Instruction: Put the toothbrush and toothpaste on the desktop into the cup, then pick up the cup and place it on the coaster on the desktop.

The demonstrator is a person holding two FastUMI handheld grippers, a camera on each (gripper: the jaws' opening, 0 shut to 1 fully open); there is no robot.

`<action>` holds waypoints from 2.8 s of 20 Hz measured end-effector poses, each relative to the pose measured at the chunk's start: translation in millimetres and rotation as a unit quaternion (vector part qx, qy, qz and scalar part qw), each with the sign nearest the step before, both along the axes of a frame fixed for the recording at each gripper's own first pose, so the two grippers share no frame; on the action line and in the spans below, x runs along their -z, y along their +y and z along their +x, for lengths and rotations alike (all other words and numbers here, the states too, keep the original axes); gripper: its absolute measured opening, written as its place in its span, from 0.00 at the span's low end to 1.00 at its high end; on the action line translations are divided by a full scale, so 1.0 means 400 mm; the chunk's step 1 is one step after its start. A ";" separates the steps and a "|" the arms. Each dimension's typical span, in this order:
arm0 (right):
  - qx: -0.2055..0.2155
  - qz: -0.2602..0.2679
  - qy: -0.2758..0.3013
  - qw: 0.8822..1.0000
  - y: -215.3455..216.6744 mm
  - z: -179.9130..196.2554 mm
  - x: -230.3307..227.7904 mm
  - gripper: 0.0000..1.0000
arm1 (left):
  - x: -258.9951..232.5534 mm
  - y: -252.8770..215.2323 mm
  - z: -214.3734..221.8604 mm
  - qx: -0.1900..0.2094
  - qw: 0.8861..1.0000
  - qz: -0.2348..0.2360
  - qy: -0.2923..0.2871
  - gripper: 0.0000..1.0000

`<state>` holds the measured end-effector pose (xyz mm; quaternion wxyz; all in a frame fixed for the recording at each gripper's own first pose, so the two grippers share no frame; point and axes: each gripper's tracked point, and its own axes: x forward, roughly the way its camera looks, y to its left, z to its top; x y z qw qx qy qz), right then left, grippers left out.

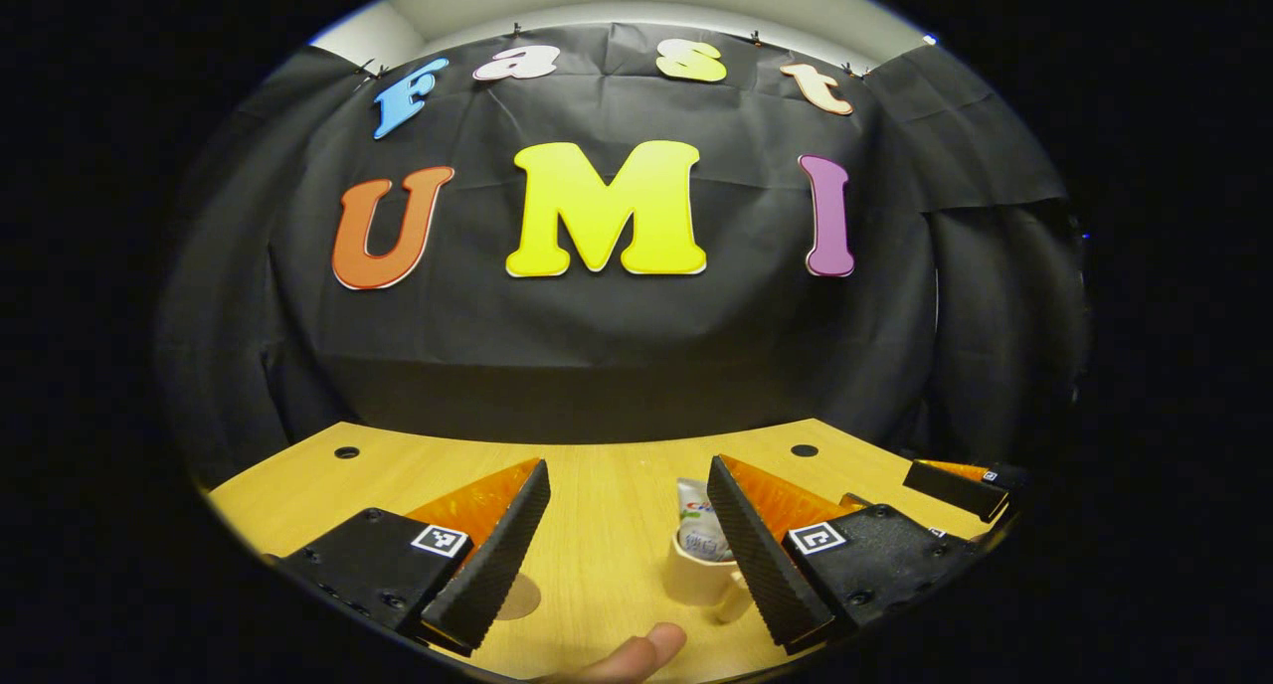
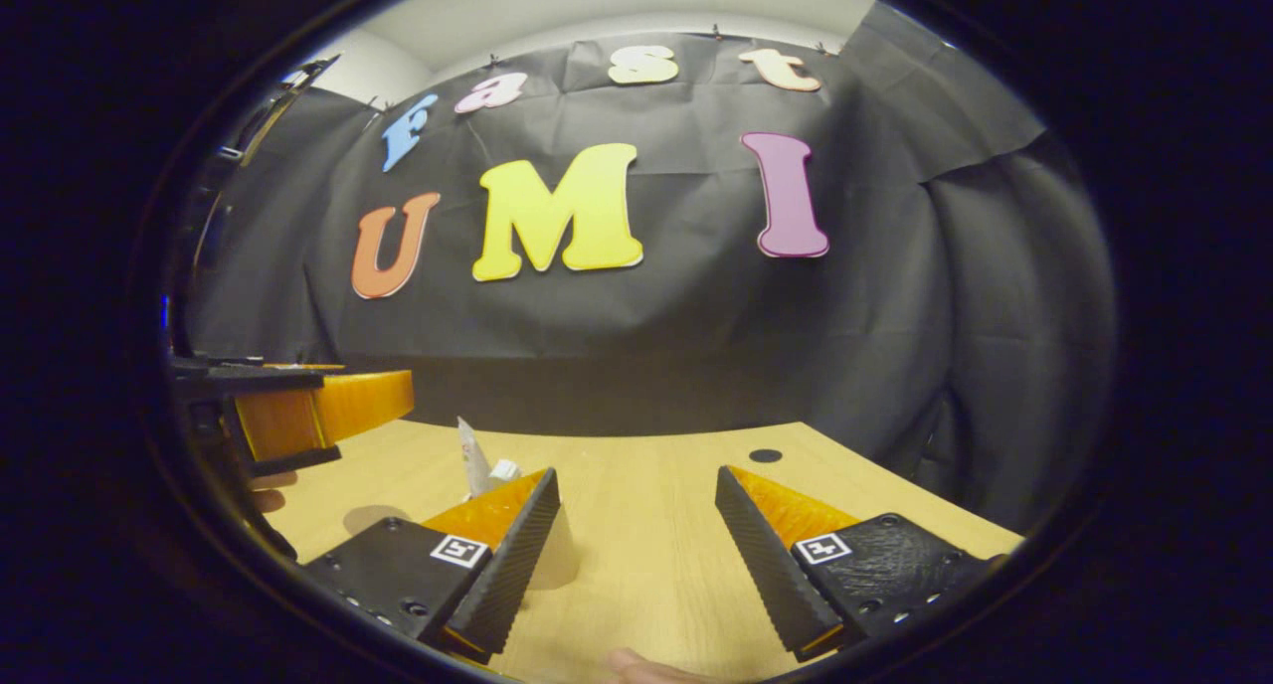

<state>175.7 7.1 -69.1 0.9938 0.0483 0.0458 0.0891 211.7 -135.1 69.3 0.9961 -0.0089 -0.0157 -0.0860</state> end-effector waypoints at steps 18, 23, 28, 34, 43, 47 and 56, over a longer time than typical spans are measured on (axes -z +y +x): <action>-0.064 -0.102 0.277 0.953 0.218 0.029 0.148 0.95 | 0.195 0.270 -0.179 -0.119 0.992 0.005 0.039 0.98; -0.034 -0.126 0.400 0.907 0.218 0.035 0.225 0.95 | 0.156 0.277 -0.196 -0.109 0.994 -0.015 0.015 0.98; -0.017 -0.122 0.490 0.863 0.236 0.005 0.300 0.84 | 0.120 0.268 -0.210 -0.095 0.995 -0.010 -0.011 0.98; -0.031 -0.113 0.505 0.855 0.234 -0.005 0.313 0.27 | 0.127 0.253 -0.213 -0.081 0.997 0.007 0.002 0.98; -0.040 -0.131 0.469 0.873 0.228 -0.007 0.261 0.20 | 0.107 0.199 -0.257 -0.061 0.998 0.014 0.001 0.97; -0.074 -0.133 0.453 0.879 0.300 -0.013 0.217 0.20 | 0.075 0.194 -0.296 -0.058 0.998 0.005 -0.006 0.97; -0.140 -0.154 0.442 0.873 0.545 -0.068 0.194 0.20 | 0.066 0.246 -0.383 -0.061 0.998 -0.009 -0.001 0.97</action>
